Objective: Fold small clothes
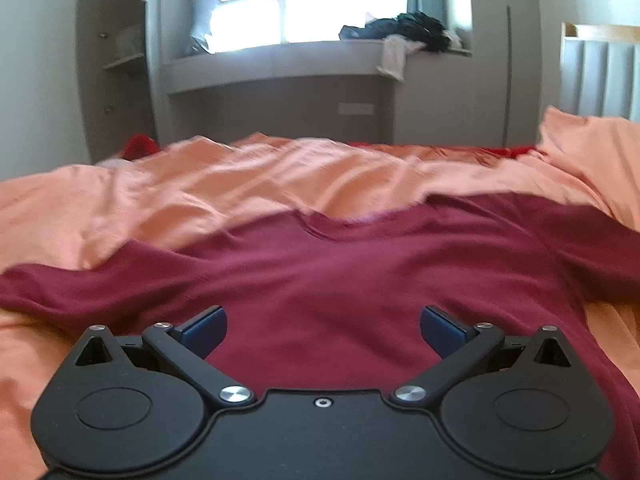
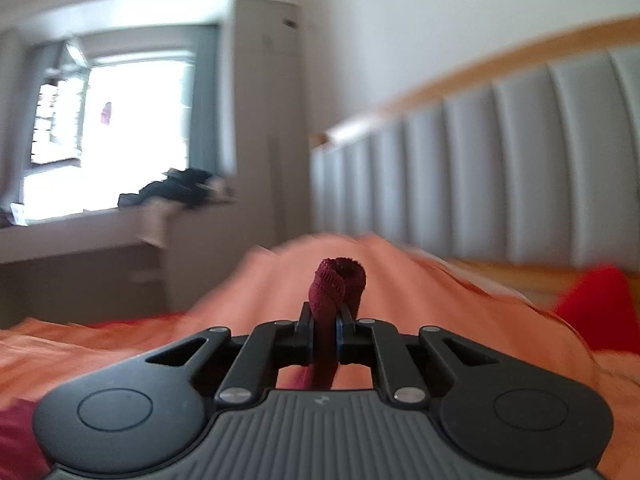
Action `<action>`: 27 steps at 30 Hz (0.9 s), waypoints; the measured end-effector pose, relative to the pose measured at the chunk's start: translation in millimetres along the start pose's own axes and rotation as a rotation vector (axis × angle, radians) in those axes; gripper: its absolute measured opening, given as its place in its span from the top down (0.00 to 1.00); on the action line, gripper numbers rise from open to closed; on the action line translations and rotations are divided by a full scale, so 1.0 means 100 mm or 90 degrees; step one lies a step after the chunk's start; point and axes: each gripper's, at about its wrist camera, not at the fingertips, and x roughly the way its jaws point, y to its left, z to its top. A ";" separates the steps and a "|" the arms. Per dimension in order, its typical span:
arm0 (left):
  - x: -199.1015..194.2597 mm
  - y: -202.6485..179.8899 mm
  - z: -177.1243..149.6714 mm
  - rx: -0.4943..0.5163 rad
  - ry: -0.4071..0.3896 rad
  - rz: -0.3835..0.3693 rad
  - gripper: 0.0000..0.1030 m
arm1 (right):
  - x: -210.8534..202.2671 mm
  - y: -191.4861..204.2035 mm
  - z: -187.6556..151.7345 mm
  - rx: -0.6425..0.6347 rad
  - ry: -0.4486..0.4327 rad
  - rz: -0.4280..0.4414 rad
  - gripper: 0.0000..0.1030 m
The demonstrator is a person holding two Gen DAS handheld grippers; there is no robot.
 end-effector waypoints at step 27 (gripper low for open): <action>-0.50 1.72 -0.18 -0.242 -0.025 0.131 0.00 | -2.05 3.61 -1.37 -0.401 0.128 0.581 0.80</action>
